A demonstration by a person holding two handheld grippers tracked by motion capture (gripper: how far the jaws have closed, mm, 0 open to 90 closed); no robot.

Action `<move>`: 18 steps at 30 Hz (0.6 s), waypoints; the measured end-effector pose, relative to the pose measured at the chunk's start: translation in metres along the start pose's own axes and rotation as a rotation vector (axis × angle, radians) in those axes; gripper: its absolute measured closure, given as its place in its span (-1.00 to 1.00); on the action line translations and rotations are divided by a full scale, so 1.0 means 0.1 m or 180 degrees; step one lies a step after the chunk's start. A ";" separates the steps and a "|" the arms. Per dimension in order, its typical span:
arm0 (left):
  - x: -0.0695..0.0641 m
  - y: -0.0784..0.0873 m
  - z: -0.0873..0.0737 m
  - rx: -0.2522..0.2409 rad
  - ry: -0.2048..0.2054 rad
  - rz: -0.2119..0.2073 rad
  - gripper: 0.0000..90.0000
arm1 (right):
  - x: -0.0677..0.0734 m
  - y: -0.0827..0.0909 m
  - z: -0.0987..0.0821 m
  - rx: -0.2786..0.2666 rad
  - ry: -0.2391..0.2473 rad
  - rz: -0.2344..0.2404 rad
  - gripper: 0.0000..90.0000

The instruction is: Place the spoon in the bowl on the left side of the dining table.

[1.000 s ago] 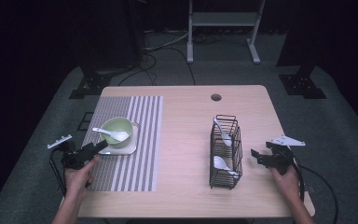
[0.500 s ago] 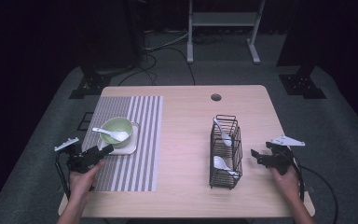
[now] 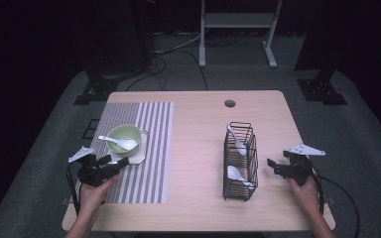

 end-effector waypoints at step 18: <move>-0.29 -0.13 -0.09 0.0099 -0.0309 -0.0077 -0.82 | 0.00 0.01 0.00 -0.0010 0.0002 0.0013 -0.53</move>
Point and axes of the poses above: each handheld gripper's, and its own axes: y roughly backward along the jaws, z roughly out of its top, x roughly to its left, the point moved 8 cm from there along -y, roughly forward along the jaws, and after that the axes turned 5 degrees about z, right-handed, at the moved point
